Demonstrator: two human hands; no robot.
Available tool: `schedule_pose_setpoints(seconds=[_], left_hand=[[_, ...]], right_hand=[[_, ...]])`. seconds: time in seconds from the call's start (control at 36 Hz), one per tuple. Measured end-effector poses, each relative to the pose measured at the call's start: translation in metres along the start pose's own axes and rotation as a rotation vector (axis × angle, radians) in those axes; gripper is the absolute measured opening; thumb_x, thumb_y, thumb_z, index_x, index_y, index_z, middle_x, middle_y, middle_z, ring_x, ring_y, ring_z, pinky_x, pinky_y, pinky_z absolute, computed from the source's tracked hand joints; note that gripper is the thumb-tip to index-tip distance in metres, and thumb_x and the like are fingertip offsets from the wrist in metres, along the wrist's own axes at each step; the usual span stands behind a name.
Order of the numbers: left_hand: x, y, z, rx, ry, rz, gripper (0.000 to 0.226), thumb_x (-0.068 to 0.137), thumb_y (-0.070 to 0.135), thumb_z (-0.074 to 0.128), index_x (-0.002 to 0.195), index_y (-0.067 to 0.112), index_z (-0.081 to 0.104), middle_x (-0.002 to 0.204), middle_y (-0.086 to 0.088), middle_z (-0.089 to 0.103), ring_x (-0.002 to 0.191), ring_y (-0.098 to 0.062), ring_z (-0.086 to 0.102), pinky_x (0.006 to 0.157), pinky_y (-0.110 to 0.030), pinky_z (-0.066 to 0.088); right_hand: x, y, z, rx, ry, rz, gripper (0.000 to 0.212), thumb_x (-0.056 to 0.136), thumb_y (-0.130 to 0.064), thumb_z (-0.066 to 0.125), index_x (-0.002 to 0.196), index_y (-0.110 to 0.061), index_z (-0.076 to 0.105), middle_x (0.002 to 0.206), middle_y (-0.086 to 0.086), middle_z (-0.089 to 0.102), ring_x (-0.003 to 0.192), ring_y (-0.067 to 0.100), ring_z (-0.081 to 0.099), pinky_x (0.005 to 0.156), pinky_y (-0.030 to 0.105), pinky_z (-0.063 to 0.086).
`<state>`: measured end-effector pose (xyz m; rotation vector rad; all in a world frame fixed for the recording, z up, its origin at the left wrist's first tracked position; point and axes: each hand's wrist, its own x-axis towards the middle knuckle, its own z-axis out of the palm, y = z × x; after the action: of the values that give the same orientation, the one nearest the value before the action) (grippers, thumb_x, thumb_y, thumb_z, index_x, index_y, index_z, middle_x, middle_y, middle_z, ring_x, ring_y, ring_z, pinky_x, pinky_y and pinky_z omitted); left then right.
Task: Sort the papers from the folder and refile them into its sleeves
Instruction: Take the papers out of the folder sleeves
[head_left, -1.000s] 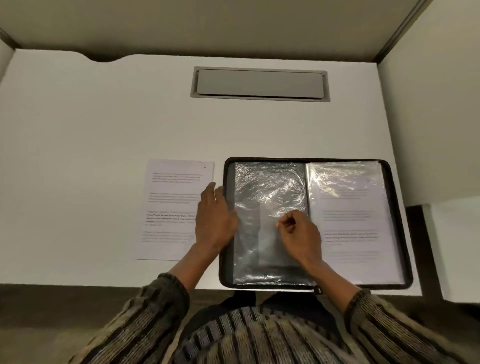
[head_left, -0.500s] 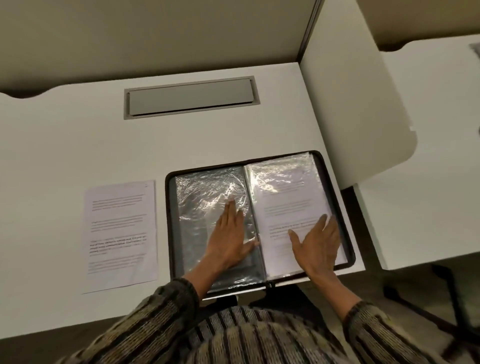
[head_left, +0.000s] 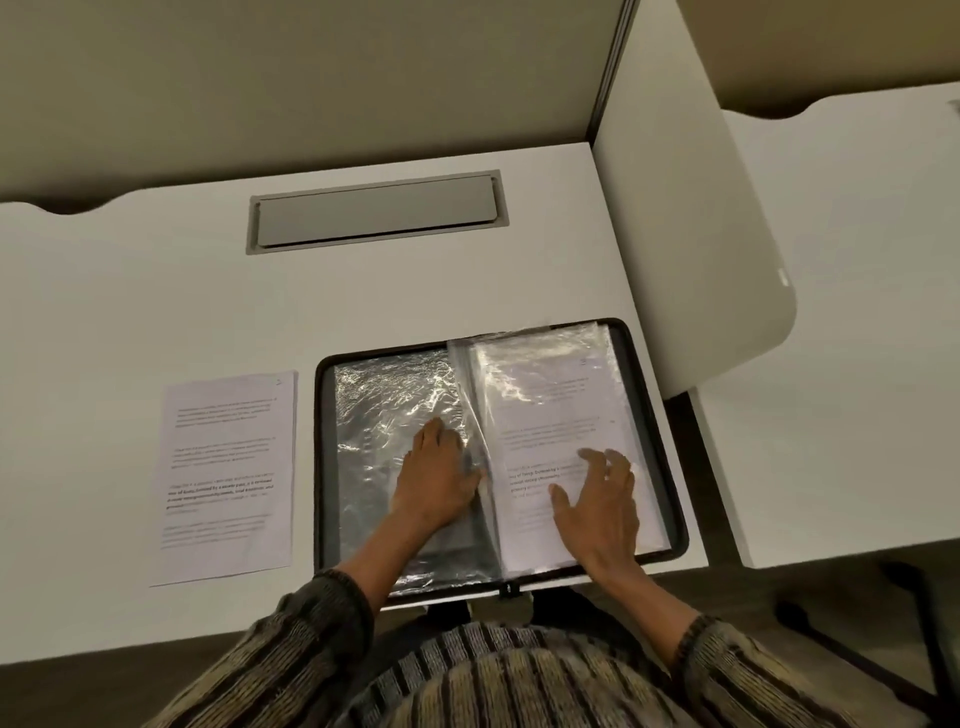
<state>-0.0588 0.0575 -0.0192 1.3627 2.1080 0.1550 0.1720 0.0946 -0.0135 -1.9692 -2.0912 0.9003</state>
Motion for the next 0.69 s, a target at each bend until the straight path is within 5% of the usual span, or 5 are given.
schedule_pose_setpoints(seconds=[0.17, 0.28, 0.44, 0.61, 0.69], left_hand=[[0.001, 0.020, -0.006, -0.179, 0.157, -0.072, 0.042, 0.102, 0.042, 0.062, 0.129, 0.010, 0.058, 0.138, -0.008, 0.053, 0.128, -0.028, 0.052, 0.105, -0.049, 0.049], [-0.006, 0.035, -0.017, -0.312, 0.208, -0.092, 0.062, 0.099, 0.061, 0.060, 0.135, 0.011, 0.054, 0.136, -0.005, 0.053, 0.126, -0.023, 0.052, 0.096, -0.036, 0.047], [-0.024, 0.068, -0.056, -0.437, 0.203, -0.222, 0.098, 0.068, 0.101, 0.053, 0.128, 0.023, 0.058, 0.129, 0.010, 0.055, 0.115, -0.013, 0.057, 0.095, -0.042, 0.051], [-0.022, 0.051, -0.078, -0.224, 0.329, -0.282, 0.017, 0.095, 0.040, 0.066, 0.089, 0.024, 0.069, 0.083, 0.009, 0.070, 0.080, -0.017, 0.069, 0.075, -0.040, 0.059], [-0.017, 0.026, -0.086, -0.162, 0.358, -0.348, 0.023, 0.097, 0.027, 0.058, 0.078, 0.022, 0.069, 0.072, 0.007, 0.068, 0.070, -0.018, 0.068, 0.068, -0.038, 0.060]], right_hand=[[0.007, -0.009, 0.001, 0.368, -0.112, 0.174, 0.106, 0.084, -0.015, 0.086, 0.161, -0.028, 0.015, 0.128, -0.002, 0.059, 0.107, 0.020, 0.066, 0.095, 0.039, 0.057], [0.010, -0.019, -0.006, 0.691, -0.323, 0.249, 0.074, 0.082, -0.007, 0.086, 0.146, -0.017, 0.051, 0.096, 0.000, 0.078, 0.092, 0.015, 0.075, 0.077, 0.031, 0.061], [0.004, -0.051, -0.017, 0.664, -0.528, -0.173, 0.057, 0.081, -0.005, 0.083, 0.132, -0.024, 0.068, 0.104, -0.006, 0.077, 0.098, 0.012, 0.071, 0.087, 0.033, 0.058], [0.002, -0.077, -0.010, 0.599, -0.685, -0.368, 0.061, 0.086, -0.048, 0.077, 0.144, -0.048, 0.057, 0.145, -0.023, 0.058, 0.133, 0.006, 0.054, 0.106, 0.036, 0.051], [0.004, -0.082, -0.008, 0.490, -0.617, -0.362, 0.063, 0.089, -0.063, 0.071, 0.147, -0.047, 0.053, 0.146, -0.017, 0.057, 0.129, 0.004, 0.056, 0.107, 0.037, 0.052]])
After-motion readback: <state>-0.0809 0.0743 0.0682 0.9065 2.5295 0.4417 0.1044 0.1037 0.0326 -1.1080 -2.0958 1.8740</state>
